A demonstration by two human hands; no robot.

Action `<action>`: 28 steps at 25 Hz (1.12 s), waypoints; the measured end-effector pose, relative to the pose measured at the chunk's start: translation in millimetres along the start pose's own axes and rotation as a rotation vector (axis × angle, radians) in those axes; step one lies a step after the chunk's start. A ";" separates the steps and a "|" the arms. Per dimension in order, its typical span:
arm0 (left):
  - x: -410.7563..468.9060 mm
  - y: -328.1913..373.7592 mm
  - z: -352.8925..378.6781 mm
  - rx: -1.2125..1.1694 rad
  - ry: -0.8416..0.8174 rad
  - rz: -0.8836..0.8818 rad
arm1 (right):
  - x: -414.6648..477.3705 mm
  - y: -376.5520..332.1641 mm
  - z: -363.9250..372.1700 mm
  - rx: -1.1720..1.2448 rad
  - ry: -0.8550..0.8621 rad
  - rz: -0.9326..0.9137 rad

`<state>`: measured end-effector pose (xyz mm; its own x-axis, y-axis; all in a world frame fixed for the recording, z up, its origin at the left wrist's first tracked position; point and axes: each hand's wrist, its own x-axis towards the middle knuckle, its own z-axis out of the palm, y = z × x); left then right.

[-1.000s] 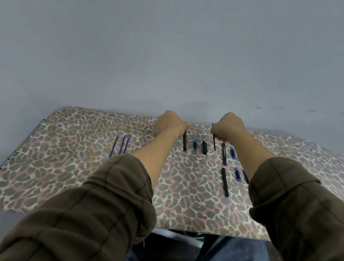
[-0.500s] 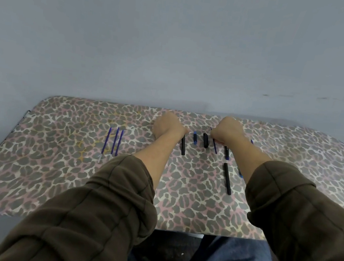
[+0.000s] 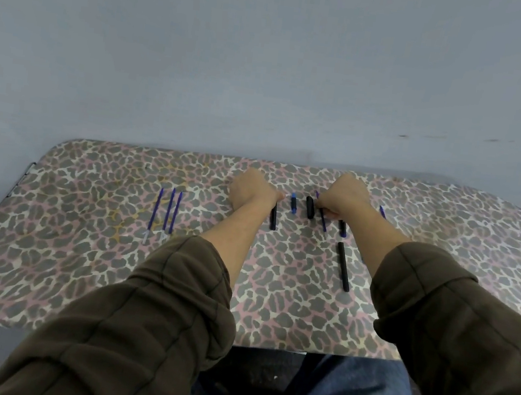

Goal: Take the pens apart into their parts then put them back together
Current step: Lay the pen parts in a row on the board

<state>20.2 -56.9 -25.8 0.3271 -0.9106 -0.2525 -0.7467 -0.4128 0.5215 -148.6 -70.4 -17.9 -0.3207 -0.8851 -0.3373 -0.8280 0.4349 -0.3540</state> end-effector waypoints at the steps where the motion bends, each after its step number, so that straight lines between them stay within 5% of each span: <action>1: -0.9 0.4 -1.0 -0.002 -0.010 0.003 | -1.7 -0.3 -2.4 0.033 -0.025 0.013; 20: -8.7 1.3 -4.1 0.047 -0.065 0.087 | -17.4 2.9 -19.7 0.066 -0.098 -0.003; 28: -15.8 2.7 -28.8 0.005 -0.006 0.111 | -29.1 8.9 -69.1 0.135 0.021 -0.039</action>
<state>29.8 -44.2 3.1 0.2387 -0.9507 -0.1978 -0.7814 -0.3090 0.5422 -178.4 -52.2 49.0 -0.3002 -0.9043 -0.3035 -0.7709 0.4174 -0.4811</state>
